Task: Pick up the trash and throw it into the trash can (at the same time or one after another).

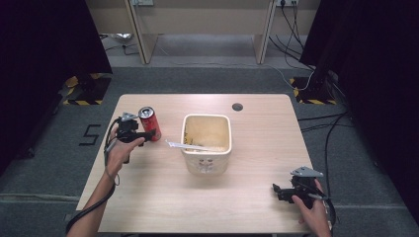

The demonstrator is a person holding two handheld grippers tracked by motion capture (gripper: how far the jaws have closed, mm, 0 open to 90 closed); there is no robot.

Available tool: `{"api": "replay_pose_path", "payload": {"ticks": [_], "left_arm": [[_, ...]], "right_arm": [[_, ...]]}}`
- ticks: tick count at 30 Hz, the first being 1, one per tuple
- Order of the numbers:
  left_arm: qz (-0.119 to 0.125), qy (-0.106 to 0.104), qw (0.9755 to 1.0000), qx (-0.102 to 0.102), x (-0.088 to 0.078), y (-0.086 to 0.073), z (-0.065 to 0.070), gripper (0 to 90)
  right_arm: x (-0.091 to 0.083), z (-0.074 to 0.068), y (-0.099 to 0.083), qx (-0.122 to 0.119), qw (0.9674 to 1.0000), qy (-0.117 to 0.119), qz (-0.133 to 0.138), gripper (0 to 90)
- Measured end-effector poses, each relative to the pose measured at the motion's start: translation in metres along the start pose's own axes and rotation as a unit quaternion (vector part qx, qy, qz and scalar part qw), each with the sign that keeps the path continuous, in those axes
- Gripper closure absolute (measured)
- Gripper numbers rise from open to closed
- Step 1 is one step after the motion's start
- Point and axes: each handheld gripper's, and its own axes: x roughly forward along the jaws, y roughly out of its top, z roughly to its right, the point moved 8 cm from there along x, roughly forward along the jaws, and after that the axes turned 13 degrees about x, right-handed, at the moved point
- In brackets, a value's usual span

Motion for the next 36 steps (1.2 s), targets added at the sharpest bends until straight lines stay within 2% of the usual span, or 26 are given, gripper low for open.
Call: {"api": "replay_pose_path", "payload": {"ticks": [17, 36], "left_arm": [[0.001, 0.009, 0.9999, -0.006, 0.014, 0.010, -0.007, 17.9], [0.003, 0.010, 0.9999, -0.009, 0.025, 0.020, -0.006, 20.8]], "right_arm": [[0.000, 0.000, 0.000, -0.001, 1.0000, 0.001, 0.001, 0.2], [0.000, 0.000, 0.000, 0.000, 1.0000, 0.001, 0.000, 0.2]]}}
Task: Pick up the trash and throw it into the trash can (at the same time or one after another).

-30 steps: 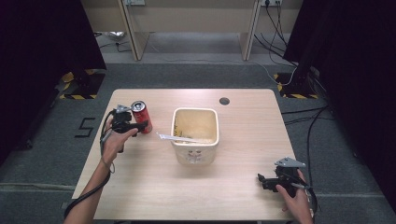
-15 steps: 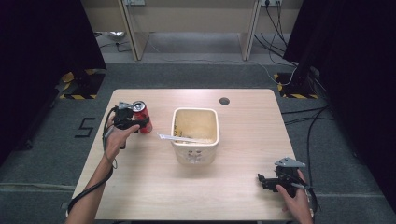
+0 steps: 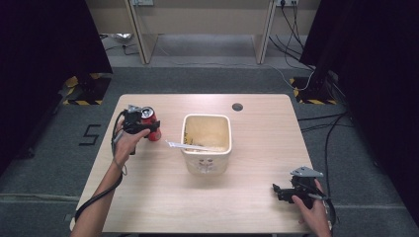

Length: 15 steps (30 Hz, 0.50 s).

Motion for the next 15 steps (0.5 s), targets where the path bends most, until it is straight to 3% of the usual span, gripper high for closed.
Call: {"api": "replay_pose_path", "payload": {"ticks": [9, 15], "left_arm": [[0.003, -0.002, 1.0000, -0.001, 0.0026, 0.0001, -0.0019, 30.4], [0.003, 0.008, 0.9999, 0.014, 0.0023, -0.0001, -0.0024, 33.3]], "right_arm": [[0.0000, 0.0000, 0.0000, 0.000, 1.0000, 0.000, 0.000, 0.2], [0.0000, 0.0000, 0.0000, 0.000, 1.0000, 0.000, 0.000, 0.2]]}}
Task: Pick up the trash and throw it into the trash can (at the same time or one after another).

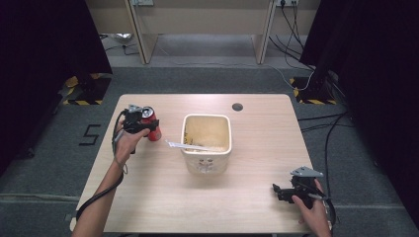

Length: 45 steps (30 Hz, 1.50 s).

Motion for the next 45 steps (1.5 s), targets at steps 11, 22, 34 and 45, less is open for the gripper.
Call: {"api": "replay_pose_path", "payload": {"ticks": [11, 22, 34, 45], "left_arm": [[0.002, -0.014, 0.9998, 0.014, -0.014, 0.003, 0.006, 33.8], [0.009, -0.033, 0.9990, 0.029, -0.032, 0.010, 0.014, 33.9], [0.016, -0.054, 0.9971, 0.051, -0.052, 0.024, 0.028, 33.9], [0.035, -0.081, 0.9934, 0.074, -0.073, 0.041, 0.047, 33.9]], "right_arm": [[0.000, 0.000, 0.000, 0.000, 1.0000, 0.000, 0.000, 0.2], [0.000, 0.000, 0.000, 0.000, 1.0000, 0.000, 0.000, 0.2], [0.000, 0.000, 0.000, 0.000, 1.0000, 0.000, 0.000, 0.2], [0.000, 0.000, 0.000, 0.000, 1.0000, 0.000, 0.000, 0.2]]}}
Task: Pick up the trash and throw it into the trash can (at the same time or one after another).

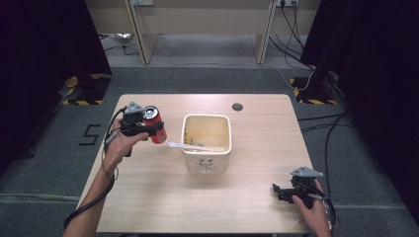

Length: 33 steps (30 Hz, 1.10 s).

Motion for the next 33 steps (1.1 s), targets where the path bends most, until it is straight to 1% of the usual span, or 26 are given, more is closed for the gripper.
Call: {"api": "replay_pose_path", "payload": {"ticks": [1, 4, 6, 8, 12, 13, 19, 20, 21, 23, 25, 28, 29, 33], "left_arm": [[0.000, 0.000, 1.0000, 0.000, 0.000, 0.000, 0.000, 33.9], [0.003, -0.001, 0.9999, 0.010, -0.006, 0.008, 0.003, 33.9], [0.005, 0.000, 0.9999, 0.012, -0.007, 0.010, 0.003, 33.9], [0.010, 0.001, 0.9998, 0.017, -0.013, 0.015, 0.004, 33.9], [0.016, -0.006, 0.9997, 0.019, -0.018, 0.021, 0.006, 33.9], [0.019, -0.008, 0.9995, 0.022, -0.021, 0.025, 0.007, 33.9], [0.028, -0.020, 0.9990, 0.028, -0.027, 0.037, 0.012, 33.9], [0.028, -0.020, 0.9990, 0.028, -0.027, 0.037, 0.012, 33.9], [0.031, -0.021, 0.9988, 0.031, -0.028, 0.042, 0.013, 33.9], [0.034, -0.026, 0.9986, 0.032, -0.029, 0.045, 0.015, 33.9], [0.038, -0.027, 0.9983, 0.034, -0.029, 0.049, 0.017, 34.0], [0.042, -0.036, 0.9978, 0.038, -0.029, 0.055, 0.023, 34.0], [0.042, -0.036, 0.9978, 0.038, -0.029, 0.055, 0.023, 33.9], [0.046, -0.042, 0.9970, 0.046, -0.027, 0.064, 0.029, 34.0]], "right_arm": [[0.000, 0.000, 0.000, 0.000, 1.0000, 0.000, 0.000, 0.2], [0.000, 0.000, 0.000, 0.000, 1.0000, 0.000, 0.000, 0.2], [0.000, 0.000, 0.000, 0.000, 1.0000, 0.000, 0.000, 0.2], [0.000, 0.000, 0.000, 0.000, 1.0000, 0.000, 0.000, 0.2], [0.000, 0.000, 0.000, 0.000, 1.0000, 0.000, 0.000, 0.3], [0.000, 0.000, 0.000, 0.000, 1.0000, 0.000, 0.000, 0.2], [0.000, 0.000, 0.000, 0.000, 1.0000, 0.000, 0.000, 0.3], [0.000, 0.000, 0.000, 0.000, 1.0000, 0.000, 0.000, 0.2], [0.000, 0.000, 0.000, 0.000, 1.0000, 0.000, 0.000, 0.3], [0.000, 0.000, 0.000, 0.000, 1.0000, 0.000, 0.000, 0.2], [0.000, 0.000, 0.000, 0.000, 1.0000, 0.000, 0.000, 0.3], [0.000, 0.000, 0.000, 0.000, 1.0000, 0.000, 0.000, 0.3], [0.000, 0.000, 0.000, 0.000, 1.0000, 0.000, 0.000, 0.3], [0.000, 0.000, 0.000, 0.000, 1.0000, 0.000, 0.000, 0.2]]}}
